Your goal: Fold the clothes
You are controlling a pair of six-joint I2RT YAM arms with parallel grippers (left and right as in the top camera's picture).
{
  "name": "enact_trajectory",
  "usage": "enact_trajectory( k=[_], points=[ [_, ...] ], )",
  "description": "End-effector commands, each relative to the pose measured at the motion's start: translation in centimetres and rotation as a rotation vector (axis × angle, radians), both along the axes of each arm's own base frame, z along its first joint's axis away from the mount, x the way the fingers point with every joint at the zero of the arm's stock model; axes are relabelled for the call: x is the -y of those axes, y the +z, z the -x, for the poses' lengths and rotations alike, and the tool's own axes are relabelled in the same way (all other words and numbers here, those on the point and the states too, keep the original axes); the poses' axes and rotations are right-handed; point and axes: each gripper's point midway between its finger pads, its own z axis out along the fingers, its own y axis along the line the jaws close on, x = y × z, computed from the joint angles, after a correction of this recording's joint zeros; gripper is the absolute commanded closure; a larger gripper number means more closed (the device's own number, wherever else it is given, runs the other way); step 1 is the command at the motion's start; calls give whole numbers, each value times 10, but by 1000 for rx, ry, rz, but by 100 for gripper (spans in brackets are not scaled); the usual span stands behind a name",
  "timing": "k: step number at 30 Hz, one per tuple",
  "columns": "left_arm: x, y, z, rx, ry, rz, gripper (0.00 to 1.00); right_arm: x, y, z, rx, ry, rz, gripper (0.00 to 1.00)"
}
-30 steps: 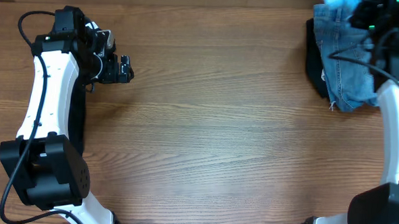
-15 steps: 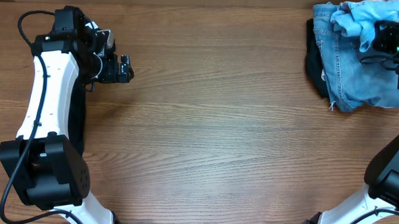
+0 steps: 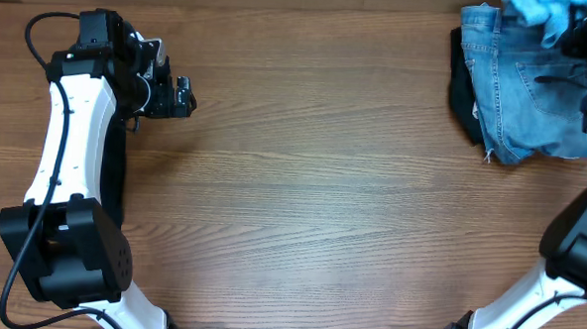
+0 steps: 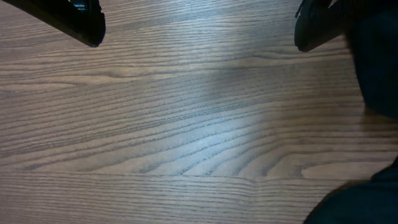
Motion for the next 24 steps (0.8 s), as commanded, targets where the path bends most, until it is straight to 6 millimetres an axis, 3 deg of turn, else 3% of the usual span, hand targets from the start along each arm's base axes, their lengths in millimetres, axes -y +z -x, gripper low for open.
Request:
enact_trajectory(
  k=[1, 5, 9, 12, 14, 17, 20, 21, 23, 24],
  points=[
    [0, 3, 0, 6, 14, 9, 0, 1, -39, -10, -64, 1, -33, 96],
    [0, 3, 0, 1, 33, 16, 0, 11, -66, 3, -181, -35, -102, 96],
    [-1, 3, -3, 12, 33, 14, 0, 7, -97, 34, -363, -34, -221, 96],
    [-1, 4, -4, 19, 32, 13, 0, 4, -102, 52, -447, -47, -269, 96],
    [-1, 5, -6, 27, 32, 12, 0, 2, -96, 67, -492, -59, -297, 89],
    [-1, 5, -7, 30, 32, 12, 0, 12, -92, 95, -583, -151, -305, 87],
    [-1, 6, -9, 39, 32, 10, 0, 15, -102, 121, -682, -201, -342, 87],
    [-1, 6, -9, 38, 32, 10, 0, 16, -105, 128, -707, -207, -361, 77],
    [-1, 6, -9, 38, 32, 11, 0, 13, -111, 138, -750, -212, -388, 25],
    [-1, 6, -9, 38, 32, 11, 0, 10, -114, 143, -775, -213, -402, 17]
  ],
)
